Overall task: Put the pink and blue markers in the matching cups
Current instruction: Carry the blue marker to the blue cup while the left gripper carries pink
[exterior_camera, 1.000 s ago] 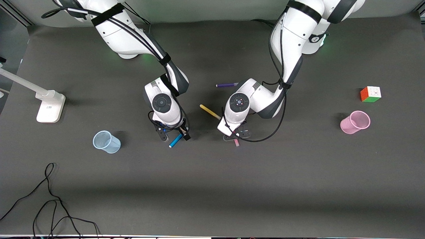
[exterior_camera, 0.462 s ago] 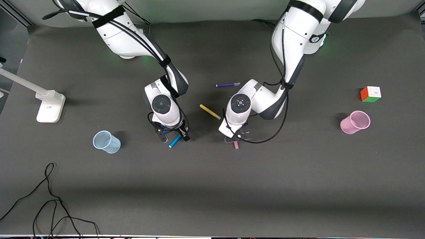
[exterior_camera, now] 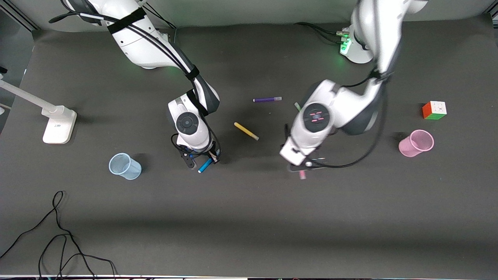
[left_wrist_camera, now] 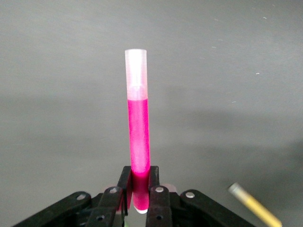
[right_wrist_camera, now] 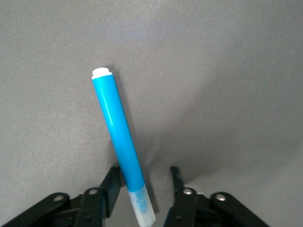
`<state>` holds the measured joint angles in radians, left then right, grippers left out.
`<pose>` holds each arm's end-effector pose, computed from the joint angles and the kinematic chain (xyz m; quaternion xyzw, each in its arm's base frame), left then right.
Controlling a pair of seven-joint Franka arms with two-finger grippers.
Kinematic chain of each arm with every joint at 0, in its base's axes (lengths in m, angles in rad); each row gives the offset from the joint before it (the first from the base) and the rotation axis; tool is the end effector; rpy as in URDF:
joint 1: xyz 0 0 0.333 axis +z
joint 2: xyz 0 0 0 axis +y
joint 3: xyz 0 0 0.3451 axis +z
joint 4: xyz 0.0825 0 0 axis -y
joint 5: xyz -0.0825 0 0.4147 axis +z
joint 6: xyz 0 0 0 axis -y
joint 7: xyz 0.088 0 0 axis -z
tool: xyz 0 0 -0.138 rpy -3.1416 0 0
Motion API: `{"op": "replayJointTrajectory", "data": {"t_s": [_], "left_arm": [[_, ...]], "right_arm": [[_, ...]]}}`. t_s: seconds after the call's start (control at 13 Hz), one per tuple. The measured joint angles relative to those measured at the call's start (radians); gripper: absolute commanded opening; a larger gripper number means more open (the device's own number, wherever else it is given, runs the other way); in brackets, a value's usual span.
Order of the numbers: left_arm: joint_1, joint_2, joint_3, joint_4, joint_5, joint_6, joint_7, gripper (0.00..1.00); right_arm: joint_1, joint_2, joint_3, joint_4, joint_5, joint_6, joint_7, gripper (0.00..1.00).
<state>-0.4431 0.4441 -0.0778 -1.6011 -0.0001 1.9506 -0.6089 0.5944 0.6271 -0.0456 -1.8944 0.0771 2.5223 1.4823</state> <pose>0.6134 -0.3453 0.3483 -0.9977 -0.0469 0.0484 0.0107 0.5673 0.3483 0.1369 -0.8805 0.4739 0.0071 0.0056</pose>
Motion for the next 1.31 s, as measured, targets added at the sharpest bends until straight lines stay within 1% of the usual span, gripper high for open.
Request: {"op": "replayJointTrajectory", "data": {"t_s": [0.15,0.23,0.31,0.38,0.54,0.69,0.85,1.08,1.15,1.31], "left_arm": [[0.049,-0.076,0.002,0.024,0.001,-0.153,0.12,0.0],[0.07,-0.109,0.004,0.036,0.002,-0.213,0.18,0.0],[0.096,-0.138,0.005,0.045,0.005,-0.261,0.244,0.0],[0.128,-0.165,0.007,0.048,0.007,-0.296,0.319,0.0],[0.199,-0.207,0.01,0.048,0.009,-0.344,0.486,0.0],[0.267,-0.231,0.012,0.048,0.033,-0.367,0.666,0.0],[0.314,-0.248,0.012,0.035,0.07,-0.372,0.827,0.0],[0.339,-0.28,0.012,-0.014,0.129,-0.366,0.99,0.0],[0.343,-0.293,0.011,-0.038,0.143,-0.354,1.042,0.0],[0.377,-0.327,0.011,-0.115,0.152,-0.28,1.149,0.0]], "right_arm": [[0.0,-0.001,-0.001,0.0,0.0,0.0,-0.012,0.22],[0.0,-0.001,-0.001,0.0,0.0,0.0,-0.016,0.18],[0.0,-0.001,-0.002,0.0,0.0,0.0,-0.019,0.11],[0.0,-0.002,-0.002,0.0,0.0,0.0,-0.029,0.07],[-0.001,-0.005,-0.003,0.005,0.0,-0.015,-0.052,0.07],[-0.002,-0.025,-0.009,0.023,0.0,-0.064,-0.065,0.07],[-0.004,-0.073,-0.019,0.061,0.0,-0.174,-0.091,0.07],[-0.012,-0.156,-0.047,0.155,0.0,-0.412,-0.148,0.07],[-0.015,-0.178,-0.055,0.19,0.0,-0.486,-0.179,0.07],[-0.018,-0.211,-0.075,0.253,0.0,-0.624,-0.279,0.07]]}}
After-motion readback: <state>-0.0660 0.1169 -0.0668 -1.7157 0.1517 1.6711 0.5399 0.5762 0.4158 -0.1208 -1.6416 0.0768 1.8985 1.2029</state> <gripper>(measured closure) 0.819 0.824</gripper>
